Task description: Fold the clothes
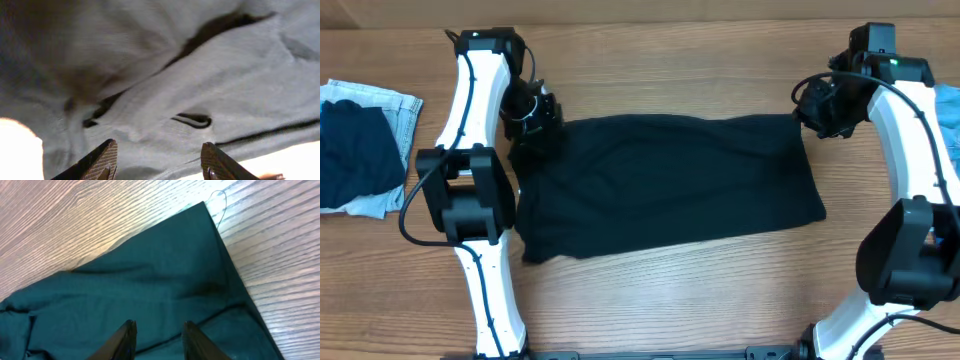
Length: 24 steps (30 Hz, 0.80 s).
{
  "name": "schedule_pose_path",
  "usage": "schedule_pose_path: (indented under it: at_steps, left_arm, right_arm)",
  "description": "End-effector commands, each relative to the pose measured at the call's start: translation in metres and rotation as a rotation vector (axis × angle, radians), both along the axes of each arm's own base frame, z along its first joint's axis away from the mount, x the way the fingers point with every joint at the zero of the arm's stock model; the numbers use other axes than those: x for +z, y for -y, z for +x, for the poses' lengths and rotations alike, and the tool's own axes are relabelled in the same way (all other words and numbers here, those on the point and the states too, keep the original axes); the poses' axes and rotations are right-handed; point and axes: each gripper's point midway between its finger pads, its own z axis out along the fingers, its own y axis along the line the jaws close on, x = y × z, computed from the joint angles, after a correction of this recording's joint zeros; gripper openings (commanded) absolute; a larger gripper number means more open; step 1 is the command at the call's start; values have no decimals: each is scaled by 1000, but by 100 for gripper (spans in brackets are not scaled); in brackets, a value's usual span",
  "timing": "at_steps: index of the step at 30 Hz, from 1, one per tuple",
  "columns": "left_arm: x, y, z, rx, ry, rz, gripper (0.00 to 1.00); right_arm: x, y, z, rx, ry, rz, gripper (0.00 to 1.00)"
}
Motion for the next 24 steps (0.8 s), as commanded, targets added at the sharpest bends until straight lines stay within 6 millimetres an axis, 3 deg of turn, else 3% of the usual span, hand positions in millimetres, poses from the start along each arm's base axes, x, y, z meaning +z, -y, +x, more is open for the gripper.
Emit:
schedule_pose_path:
  at_steps: [1,5,9,14,19,24]
  left_arm:
    - [3,-39,1,219,-40,135,58]
    - [-3,-46,9,284,-24,148,63]
    - [-20,-29,32,305,53,63,65]
    - [-40,-11,24,308,15,24,63]
    - [-47,-11,24,307,20,29,44]
    - [-45,-34,25,361,20,19,16]
  right_arm:
    - [8,0,5,8,30,-2,34]
    - [8,0,7,8,35,-3,35]
    - [9,1,8,7,43,-4,35]
    - [9,1,9,7,47,-5,35]
    - [8,1,6,7,34,-3,37]
    - [-7,0,-6,6,-40,2,36]
